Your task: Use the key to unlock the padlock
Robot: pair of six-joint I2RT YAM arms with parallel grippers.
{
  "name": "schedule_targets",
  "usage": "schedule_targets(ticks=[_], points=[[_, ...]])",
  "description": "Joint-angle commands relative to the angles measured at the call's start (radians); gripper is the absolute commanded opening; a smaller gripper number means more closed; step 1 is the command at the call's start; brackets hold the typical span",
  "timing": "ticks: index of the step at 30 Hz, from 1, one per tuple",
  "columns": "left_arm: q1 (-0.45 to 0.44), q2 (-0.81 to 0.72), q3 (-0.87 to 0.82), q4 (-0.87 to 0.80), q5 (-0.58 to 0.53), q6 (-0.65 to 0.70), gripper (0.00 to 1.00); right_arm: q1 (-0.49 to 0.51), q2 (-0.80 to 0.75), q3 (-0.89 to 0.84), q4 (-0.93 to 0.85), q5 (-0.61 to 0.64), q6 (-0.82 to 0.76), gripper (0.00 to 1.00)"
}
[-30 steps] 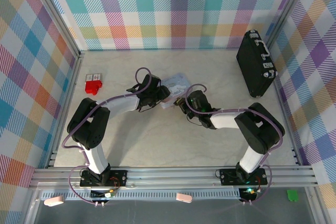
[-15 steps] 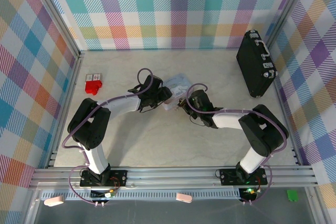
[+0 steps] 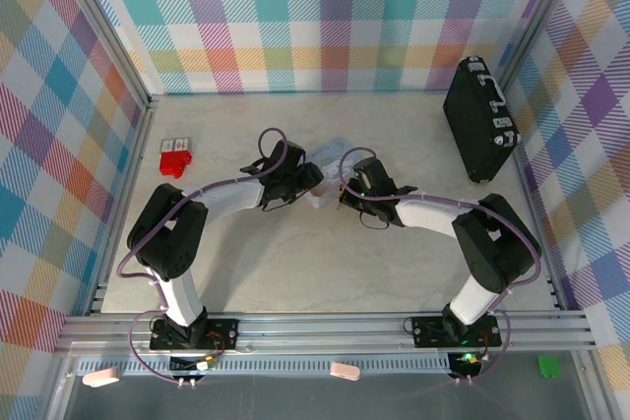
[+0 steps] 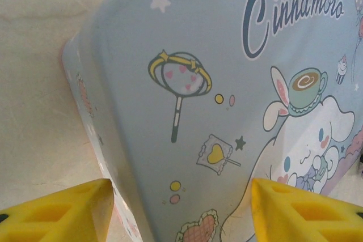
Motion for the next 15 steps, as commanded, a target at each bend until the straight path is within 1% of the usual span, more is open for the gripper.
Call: schedule_targets(ticks=[1, 6, 12, 15], points=[[0.005, 0.051, -0.022, -0.166, -0.051, 0.016, 0.62, -0.019, 0.019, 0.038, -0.116, 0.084, -0.093, 0.0], [0.005, 0.054, -0.017, -0.166, -0.05, 0.02, 0.62, -0.017, 0.035, 0.065, -0.163, 0.127, -0.126, 0.0], [0.005, 0.063, -0.012, -0.162, -0.039, 0.02, 0.62, -0.017, 0.054, 0.086, -0.179, 0.113, -0.137, 0.0], [0.005, 0.062, -0.017, -0.156, -0.037, 0.018, 0.62, -0.017, 0.067, 0.116, -0.22, 0.127, -0.142, 0.0]])
